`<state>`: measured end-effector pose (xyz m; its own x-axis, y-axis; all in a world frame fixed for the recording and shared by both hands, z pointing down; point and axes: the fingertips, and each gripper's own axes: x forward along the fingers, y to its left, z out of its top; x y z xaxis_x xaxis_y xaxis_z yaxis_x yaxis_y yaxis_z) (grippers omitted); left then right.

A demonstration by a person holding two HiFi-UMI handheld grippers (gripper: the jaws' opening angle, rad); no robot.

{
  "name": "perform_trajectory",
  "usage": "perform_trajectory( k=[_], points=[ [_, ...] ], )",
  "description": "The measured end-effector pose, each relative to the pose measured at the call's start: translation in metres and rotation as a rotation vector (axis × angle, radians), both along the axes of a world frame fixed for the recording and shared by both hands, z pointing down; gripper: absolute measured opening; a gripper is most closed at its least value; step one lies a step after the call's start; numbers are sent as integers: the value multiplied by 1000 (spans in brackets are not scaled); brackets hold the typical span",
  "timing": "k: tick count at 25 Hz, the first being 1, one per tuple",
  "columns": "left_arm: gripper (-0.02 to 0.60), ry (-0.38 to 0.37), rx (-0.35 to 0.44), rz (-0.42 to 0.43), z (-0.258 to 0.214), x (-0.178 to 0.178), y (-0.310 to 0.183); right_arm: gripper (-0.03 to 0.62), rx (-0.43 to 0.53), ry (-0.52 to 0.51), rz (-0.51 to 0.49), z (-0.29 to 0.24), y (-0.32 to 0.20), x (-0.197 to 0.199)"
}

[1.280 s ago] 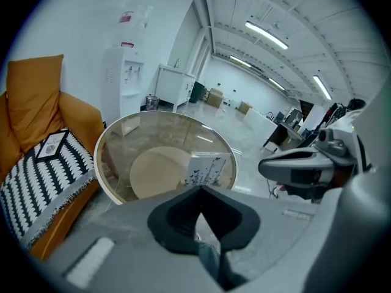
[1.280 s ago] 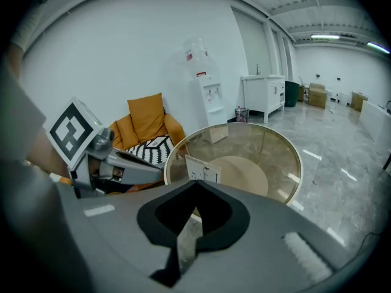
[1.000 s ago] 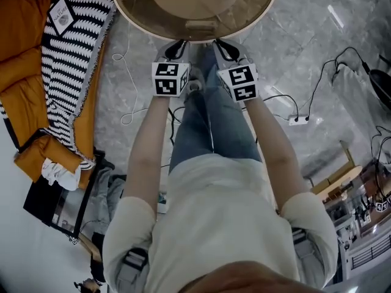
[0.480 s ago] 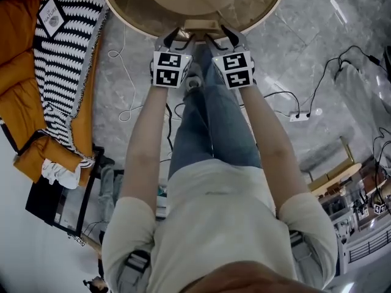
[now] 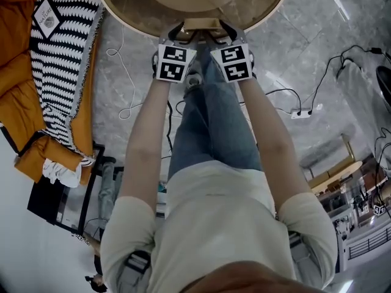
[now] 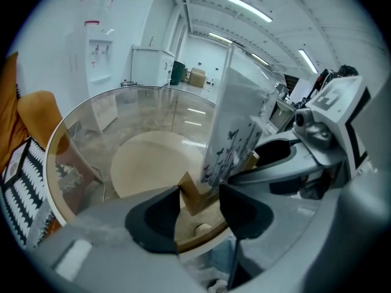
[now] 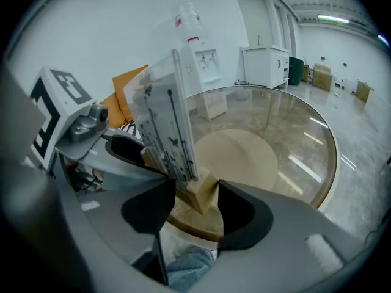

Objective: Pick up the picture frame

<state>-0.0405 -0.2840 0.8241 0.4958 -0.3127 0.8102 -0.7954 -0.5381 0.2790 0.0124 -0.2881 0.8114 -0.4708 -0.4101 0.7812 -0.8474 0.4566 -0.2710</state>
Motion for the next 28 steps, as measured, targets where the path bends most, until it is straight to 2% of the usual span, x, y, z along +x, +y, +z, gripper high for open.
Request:
perform_trajectory(
  k=[5,13,28],
  points=[
    [202,1,-3,-29,-4,0,-1,213,4,10,1,-1,-1,0],
    [202,15,34,-47,-31,-2,0,207,38,13,13,-31,1,-3],
    [201,78,119,-70,-139,3,36,204,138,18,54,-136,41,2]
  ],
)
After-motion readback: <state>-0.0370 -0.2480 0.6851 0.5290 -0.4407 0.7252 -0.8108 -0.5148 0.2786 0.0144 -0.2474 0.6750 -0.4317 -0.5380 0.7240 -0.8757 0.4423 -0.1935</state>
